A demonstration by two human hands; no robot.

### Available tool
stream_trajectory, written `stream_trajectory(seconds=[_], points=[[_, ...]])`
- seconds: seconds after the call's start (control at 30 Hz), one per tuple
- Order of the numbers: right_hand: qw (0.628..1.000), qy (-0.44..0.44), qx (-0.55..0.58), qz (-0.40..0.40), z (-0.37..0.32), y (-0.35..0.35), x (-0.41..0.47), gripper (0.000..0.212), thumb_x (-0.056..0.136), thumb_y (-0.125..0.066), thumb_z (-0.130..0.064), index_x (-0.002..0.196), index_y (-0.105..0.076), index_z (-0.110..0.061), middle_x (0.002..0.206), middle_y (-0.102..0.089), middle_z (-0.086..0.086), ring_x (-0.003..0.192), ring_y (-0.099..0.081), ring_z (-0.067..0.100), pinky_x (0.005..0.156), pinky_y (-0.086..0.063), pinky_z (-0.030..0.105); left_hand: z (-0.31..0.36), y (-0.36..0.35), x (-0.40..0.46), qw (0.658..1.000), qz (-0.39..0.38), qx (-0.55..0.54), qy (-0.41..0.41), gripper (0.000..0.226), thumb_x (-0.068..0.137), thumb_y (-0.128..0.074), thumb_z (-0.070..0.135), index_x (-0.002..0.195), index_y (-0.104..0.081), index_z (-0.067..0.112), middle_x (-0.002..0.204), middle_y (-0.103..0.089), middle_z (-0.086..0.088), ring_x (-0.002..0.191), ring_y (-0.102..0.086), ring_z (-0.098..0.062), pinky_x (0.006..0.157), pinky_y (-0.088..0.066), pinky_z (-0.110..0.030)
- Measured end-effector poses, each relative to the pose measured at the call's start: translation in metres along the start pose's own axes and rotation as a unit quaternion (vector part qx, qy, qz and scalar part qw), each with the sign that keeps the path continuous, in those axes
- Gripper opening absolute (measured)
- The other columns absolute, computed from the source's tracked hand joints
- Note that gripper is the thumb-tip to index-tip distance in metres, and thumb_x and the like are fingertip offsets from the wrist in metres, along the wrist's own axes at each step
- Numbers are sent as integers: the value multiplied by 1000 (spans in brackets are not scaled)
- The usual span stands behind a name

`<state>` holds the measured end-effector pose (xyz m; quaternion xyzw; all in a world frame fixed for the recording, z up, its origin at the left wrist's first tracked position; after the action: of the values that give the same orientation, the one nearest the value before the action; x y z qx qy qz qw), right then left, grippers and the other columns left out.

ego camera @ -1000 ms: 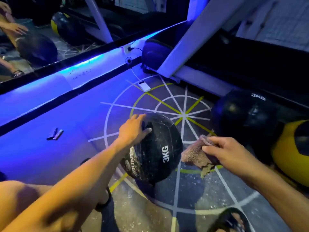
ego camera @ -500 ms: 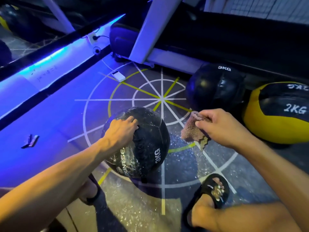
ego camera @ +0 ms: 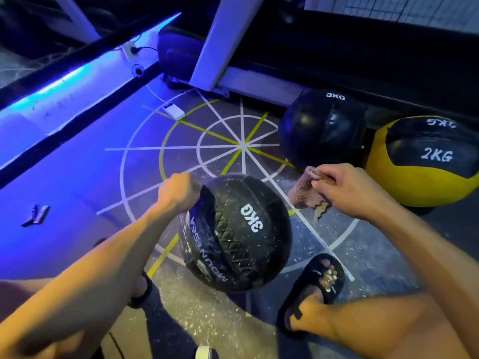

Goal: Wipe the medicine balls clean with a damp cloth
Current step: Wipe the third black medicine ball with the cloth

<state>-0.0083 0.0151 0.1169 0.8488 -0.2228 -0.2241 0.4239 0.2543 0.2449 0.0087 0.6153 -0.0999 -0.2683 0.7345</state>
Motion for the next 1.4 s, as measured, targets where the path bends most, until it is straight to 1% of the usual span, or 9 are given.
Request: stream_trajectory(seconds=[0.17, 0.37, 0.6, 0.83, 0.9, 1.03, 1.13, 1.27, 1.4], points=[[999, -19, -30, -1, 12, -9, -5, 25, 100, -59, -20, 79, -65, -31, 51, -59, -25, 49, -55, 1, 47, -38, 17, -75, -47, -14, 988, -31, -105, 112, 31, 106, -47, 32, 92, -60, 8, 103, -68, -21, 106, -63, -44, 82, -47, -42], [990, -11, -91, -107, 0, -85, -13, 26, 99, -52, -16, 91, -75, -25, 65, -68, -7, 56, -61, 8, 52, -45, 26, -104, -60, -39, 980, -3, -148, 130, 33, 107, -44, 33, 86, -52, 8, 95, -67, -20, 99, -63, -43, 82, -45, -43], [998, 0, -50, 32, -37, -195, -36, 26, 106, -44, -18, 115, -68, -11, 104, -72, 10, 81, -69, 25, 75, -58, 43, -91, -61, -53, 981, 21, -156, 112, 34, 109, -41, 33, 88, -50, 8, 89, -60, -16, 98, -61, -44, 73, -33, -40], [999, 18, 16, 36, -24, -177, -10, 34, 108, -45, -13, 138, -61, -13, 127, -61, 10, 91, -53, 12, 75, -37, 8, -79, -60, -80, 988, -7, -114, 102, 32, 109, -38, 36, 94, -50, 11, 106, -68, -20, 100, -61, -45, 74, -37, -40], [1000, 0, 27, 5, -16, -163, 20, 37, 108, -47, -16, 142, -59, -20, 132, -65, 11, 102, -63, 24, 89, -47, 20, -70, -62, -92, 992, -19, -103, 74, 31, 108, -40, 40, 91, -48, 15, 103, -67, -15, 100, -62, -43, 72, -38, -38], [996, -26, 70, 57, -14, -141, 48, 30, 105, -51, -14, 128, -70, -20, 116, -74, 2, 108, -68, 24, 93, -50, 32, -67, -69, -94, 980, -3, -194, -53, 34, 104, -56, 37, 74, -46, 23, 96, -55, -1, 94, -57, -30, 73, -37, -35], [971, -69, 158, 168, -9, -126, 28, 27, 104, -52, -16, 122, -71, -13, 96, -68, -4, 93, -63, 16, 81, -45, 30, -65, -74, -90, 966, 19, -229, -123, 31, 102, -61, 33, 76, -48, 25, 133, -56, -7, 120, -55, -30, 93, -45, -39], [910, -166, 287, 249, 27, -134, -18, 19, 105, -55, -24, 107, -73, -18, 90, -72, -3, 94, -68, 23, 78, -51, 38, -55, -74, -91, 963, 1, -239, -128, 27, 105, -57, 32, 81, -45, 25, 147, -51, -3, 129, -54, -23, 85, -42, -33], [846, -262, 367, 286, 58, -153, -45, 19, 103, -58, -26, 104, -74, -16, 76, -67, 8, 75, -57, 18, 70, -43, 33, -48, -68, -89, 952, -7, -251, -176, 30, 102, -59, 39, 131, -52, 33, 142, -52, 5, 126, -53, -15, 93, -47, -37]])
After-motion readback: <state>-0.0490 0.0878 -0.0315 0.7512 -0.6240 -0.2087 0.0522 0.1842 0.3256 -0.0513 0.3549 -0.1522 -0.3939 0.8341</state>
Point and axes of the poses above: each hand's wrist, its own x-axis towards the middle knuckle, its own y-axis out of the back of the hand, z = x × y, the point moved 3 cm from there along x, towards the middle knuckle
